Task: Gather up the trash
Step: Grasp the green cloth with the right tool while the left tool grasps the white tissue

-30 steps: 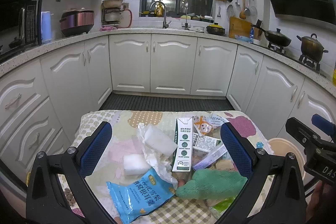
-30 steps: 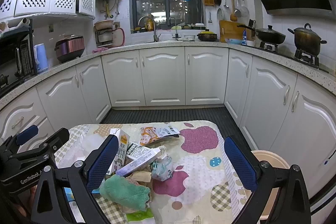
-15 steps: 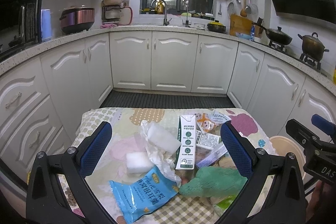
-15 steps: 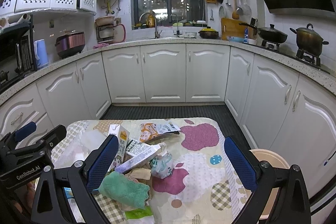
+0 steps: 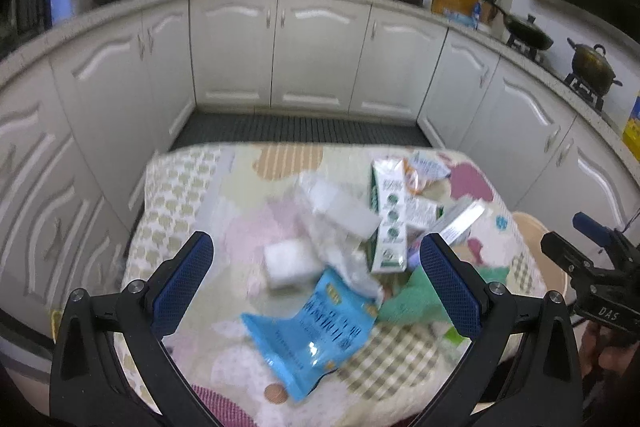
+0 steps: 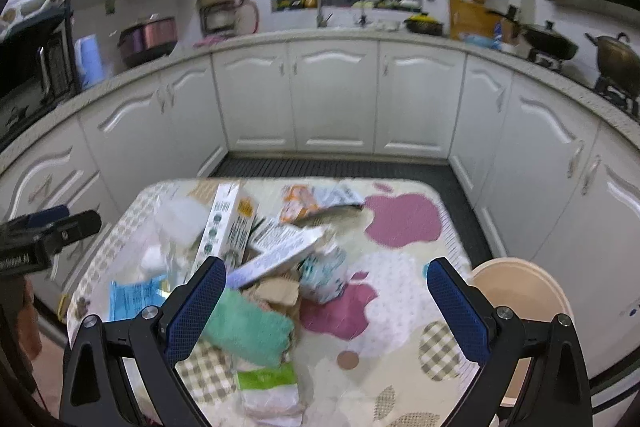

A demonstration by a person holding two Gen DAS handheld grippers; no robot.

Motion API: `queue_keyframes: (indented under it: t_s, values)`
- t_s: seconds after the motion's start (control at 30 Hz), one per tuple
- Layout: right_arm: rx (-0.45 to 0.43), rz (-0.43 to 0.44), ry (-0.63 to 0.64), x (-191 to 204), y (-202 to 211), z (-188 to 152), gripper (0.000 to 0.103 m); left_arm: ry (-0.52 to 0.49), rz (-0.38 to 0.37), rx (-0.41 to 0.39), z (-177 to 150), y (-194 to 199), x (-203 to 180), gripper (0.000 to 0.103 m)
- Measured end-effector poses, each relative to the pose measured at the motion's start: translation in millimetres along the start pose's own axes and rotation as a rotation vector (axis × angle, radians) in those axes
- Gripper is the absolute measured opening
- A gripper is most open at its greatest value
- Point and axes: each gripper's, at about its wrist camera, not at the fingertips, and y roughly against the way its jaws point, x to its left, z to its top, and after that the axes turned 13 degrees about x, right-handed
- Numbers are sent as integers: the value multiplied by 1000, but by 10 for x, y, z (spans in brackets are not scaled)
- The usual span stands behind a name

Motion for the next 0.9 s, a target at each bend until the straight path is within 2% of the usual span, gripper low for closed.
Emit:
queue_keyframes:
  t_s: [0.13, 0.23, 0.43, 0.57, 0.7, 0.73, 0.77, 0.83, 0.9]
  values:
    - [78, 66, 22, 47, -192, -41, 100, 12, -22, 71, -30, -184, 95, 103]
    - [114, 78, 34, 80, -308, -70, 100, -2, -25, 93, -28, -271, 69, 103]
    - [147, 119, 56, 121, -434, -104, 90, -37, -20, 130, 86, -534, -38, 102]
    - [208, 190, 44, 101, -601, -124, 83, -63, -10, 166, 182, -815, -105, 91]
    - [245, 236, 37, 116, -740, -143, 83, -52, -24, 203, 263, -1020, -101, 75]
    - [258, 243, 39, 123, -782, -149, 77, -50, -29, 210, 276, -1053, -98, 74]
    - [267, 254, 41, 135, -809, -152, 64, -51, -33, 216, 288, -1083, -99, 70]
    - [282, 287, 36, 138, -856, -166, 51, -65, -36, 221, 296, -1121, -114, 59]
    - [284, 317, 25, 129, -878, -177, 45, -70, -36, 225, 287, -1135, -125, 45]
